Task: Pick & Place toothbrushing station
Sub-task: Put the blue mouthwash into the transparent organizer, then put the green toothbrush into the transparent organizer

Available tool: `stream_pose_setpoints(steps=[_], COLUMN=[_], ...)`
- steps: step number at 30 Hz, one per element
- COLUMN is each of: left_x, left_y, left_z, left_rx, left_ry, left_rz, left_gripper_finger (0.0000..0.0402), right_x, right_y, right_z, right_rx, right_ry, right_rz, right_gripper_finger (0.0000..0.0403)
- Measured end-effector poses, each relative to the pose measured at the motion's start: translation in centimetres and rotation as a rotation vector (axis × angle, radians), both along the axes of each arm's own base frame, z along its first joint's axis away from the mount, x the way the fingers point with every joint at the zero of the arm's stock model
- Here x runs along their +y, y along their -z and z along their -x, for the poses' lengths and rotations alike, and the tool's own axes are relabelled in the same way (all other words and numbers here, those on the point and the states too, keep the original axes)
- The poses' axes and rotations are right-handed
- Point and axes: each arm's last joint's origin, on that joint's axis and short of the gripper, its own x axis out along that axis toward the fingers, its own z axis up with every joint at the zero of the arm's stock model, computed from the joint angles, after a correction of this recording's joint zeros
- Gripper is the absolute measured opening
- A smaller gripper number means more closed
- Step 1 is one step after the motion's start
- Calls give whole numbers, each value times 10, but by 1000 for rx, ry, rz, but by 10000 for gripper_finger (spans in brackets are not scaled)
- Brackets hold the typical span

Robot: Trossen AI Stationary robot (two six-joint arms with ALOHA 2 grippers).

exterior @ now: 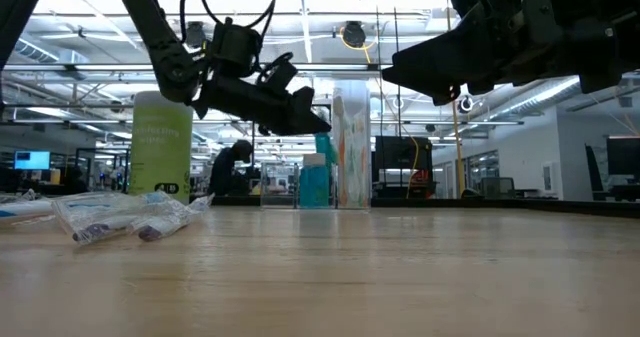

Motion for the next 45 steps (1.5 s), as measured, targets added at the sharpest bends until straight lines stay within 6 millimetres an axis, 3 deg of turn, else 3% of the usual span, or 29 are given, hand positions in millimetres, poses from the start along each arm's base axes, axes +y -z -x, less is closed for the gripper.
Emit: stream_pose_setpoints(steps=[18,33,45], left_x=[10,9,9], left_y=[34,34,34], left_z=[-4,-4,-4], left_rx=[-17,-6,-3], left_ry=[-10,-4,-11], left_rz=[72,59,52], left_gripper_finger=[88,91,213], right_x=[0,0,0], right_y=[0,0,0], right_z=[0,0,0], right_rx=[0,0,1], right_ry=[1,1,1], right_rz=[-2,0,0], right_gripper_finger=[183,183,183])
